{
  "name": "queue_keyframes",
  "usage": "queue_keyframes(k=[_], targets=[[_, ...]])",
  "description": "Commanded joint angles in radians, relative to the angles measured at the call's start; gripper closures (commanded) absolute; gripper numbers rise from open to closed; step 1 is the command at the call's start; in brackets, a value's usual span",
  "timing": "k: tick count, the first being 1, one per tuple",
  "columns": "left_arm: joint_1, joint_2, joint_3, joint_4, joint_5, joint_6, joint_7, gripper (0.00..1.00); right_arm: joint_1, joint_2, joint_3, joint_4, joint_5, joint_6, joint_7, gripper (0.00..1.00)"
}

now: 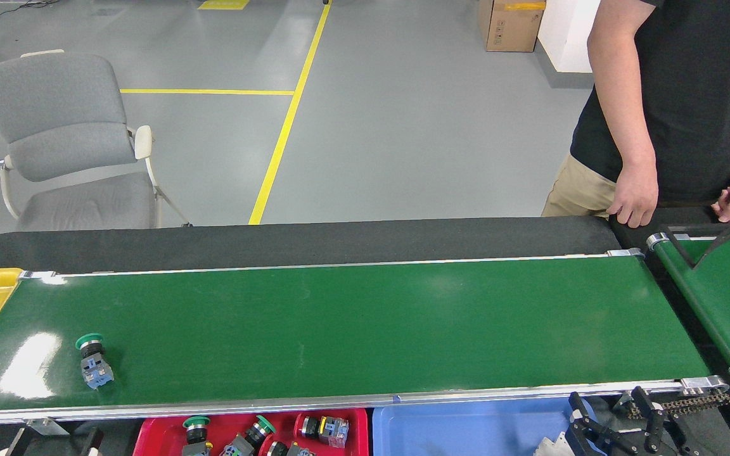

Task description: Pick switch part from conveyor to tray

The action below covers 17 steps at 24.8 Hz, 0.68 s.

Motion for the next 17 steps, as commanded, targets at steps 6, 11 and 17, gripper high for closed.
queue_keyframes(k=[6,11,17], targets=[[-0.163,0.078,0.007,0.181,0.0,0.05,-0.077,0.01,0.001,-0.001,-0.008,-0.012,0.0,-0.001,-0.014,0.02],[-0.238,0.148,0.007,0.308,0.002,0.132,-0.077,0.01,0.003,-0.009,-0.008,-0.012,0.0,-0.01,-0.014,0.02],[-0.368,0.213,-0.001,0.479,0.0,0.144,-0.075,0.13,0.0,-0.007,-0.008,-0.012,0.0,-0.018,-0.013,0.02]])
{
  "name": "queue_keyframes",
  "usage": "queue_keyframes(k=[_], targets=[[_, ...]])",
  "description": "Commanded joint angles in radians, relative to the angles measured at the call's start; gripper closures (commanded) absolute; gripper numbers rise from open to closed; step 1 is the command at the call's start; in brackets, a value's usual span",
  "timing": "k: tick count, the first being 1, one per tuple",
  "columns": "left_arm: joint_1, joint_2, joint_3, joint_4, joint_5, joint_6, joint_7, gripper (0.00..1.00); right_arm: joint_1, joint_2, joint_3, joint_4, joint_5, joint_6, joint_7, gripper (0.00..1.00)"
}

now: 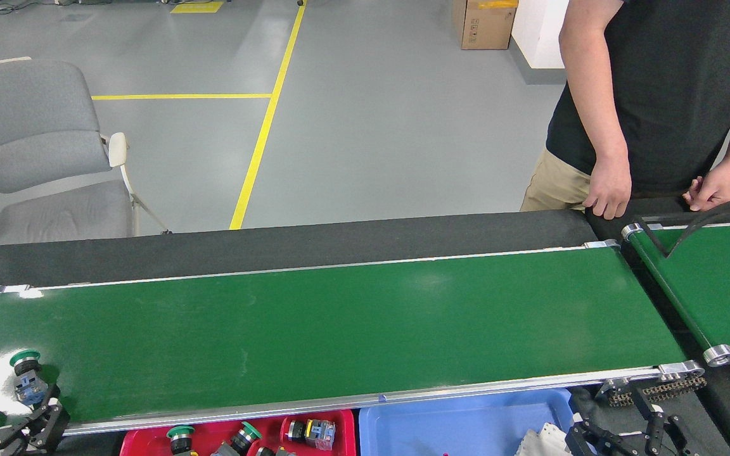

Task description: Pick switch part from conveyor to tray

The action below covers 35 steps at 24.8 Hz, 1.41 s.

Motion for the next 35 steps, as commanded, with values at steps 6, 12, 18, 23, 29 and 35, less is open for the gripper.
queue_keyframes(k=[6,12,18,23,29,35], targets=[[-0.055,0.047,-0.01,0.109,0.011,-0.017,0.038,0.92,-0.021,-0.003,-0.005,-0.013,0.0,-0.017,0.001,0.02],[0.055,-0.013,-0.042,-0.094,0.011,-0.222,0.128,0.98,-0.021,0.0,-0.006,-0.013,0.0,-0.014,0.031,0.02],[0.333,-0.162,-0.094,-0.541,0.02,-0.461,0.119,0.3,-0.021,0.001,-0.006,-0.013,0.0,-0.015,0.028,0.02],[0.386,-0.254,-0.151,-0.597,0.02,-0.461,0.119,0.0,-0.02,0.001,-0.006,-0.013,-0.001,-0.015,0.025,0.02],[0.403,-0.269,-0.01,-0.578,0.014,-0.461,0.12,0.0,-0.018,0.003,-0.005,-0.013,-0.001,-0.02,0.019,0.02],[0.432,-0.255,0.079,-0.548,0.002,-0.23,0.122,0.0,-0.013,0.053,-0.005,-0.014,-0.001,-0.06,0.019,0.02]])
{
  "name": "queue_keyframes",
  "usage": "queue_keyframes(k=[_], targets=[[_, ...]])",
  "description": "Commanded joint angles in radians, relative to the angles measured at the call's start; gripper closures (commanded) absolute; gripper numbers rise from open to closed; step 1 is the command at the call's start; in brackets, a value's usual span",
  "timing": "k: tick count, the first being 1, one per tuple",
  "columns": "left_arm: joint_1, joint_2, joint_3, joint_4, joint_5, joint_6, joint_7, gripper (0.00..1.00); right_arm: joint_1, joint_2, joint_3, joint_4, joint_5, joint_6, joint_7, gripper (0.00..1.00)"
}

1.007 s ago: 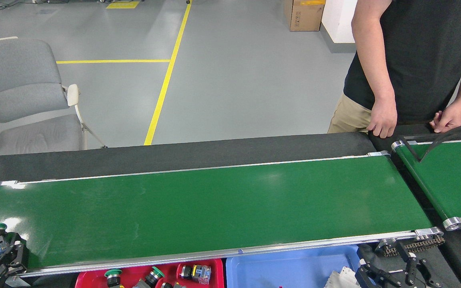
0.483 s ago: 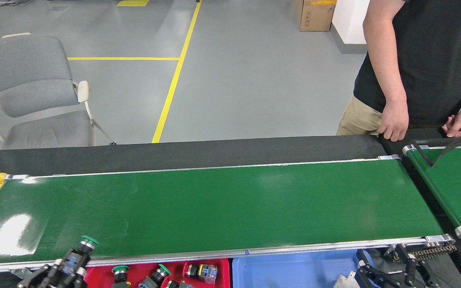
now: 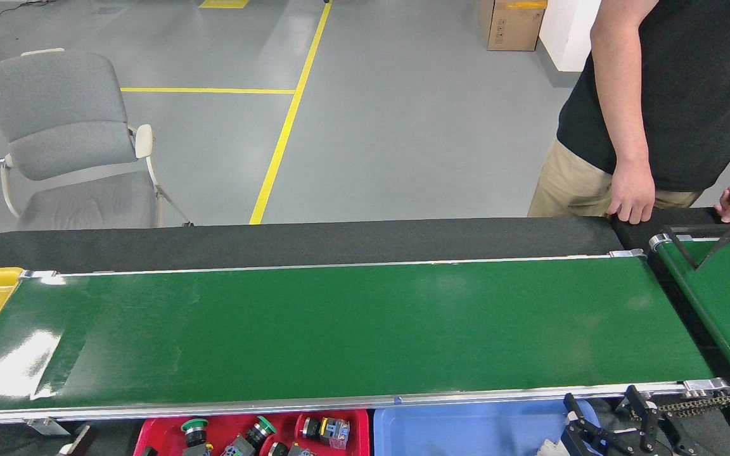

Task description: Pick switch part from conveyor to tray

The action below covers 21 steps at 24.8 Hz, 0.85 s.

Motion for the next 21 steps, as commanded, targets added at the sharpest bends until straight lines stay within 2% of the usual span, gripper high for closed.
queue_keyframes(k=[1,5,10,14,21], targets=[[0.012,0.013,0.032,-0.006,-0.001,0.054,0.006,0.0,-0.002,0.009,-0.004,-0.014,-0.001,-0.012,-0.007,0.02],[0.004,0.01,0.037,-0.004,0.002,0.057,0.006,0.0,0.0,0.026,-0.004,-0.014,-0.001,-0.012,-0.007,0.02],[-0.074,0.016,0.031,-0.002,-0.004,0.059,-0.002,0.0,0.0,0.035,-0.004,-0.014,-0.001,-0.007,-0.006,0.02],[-0.065,0.054,0.011,-0.002,-0.004,0.054,-0.002,0.0,0.001,0.04,-0.004,-0.014,-0.001,-0.009,-0.006,0.02],[-0.076,0.054,0.009,0.002,-0.004,0.06,-0.002,0.0,0.003,0.055,-0.004,-0.014,-0.001,-0.009,-0.006,0.02]])
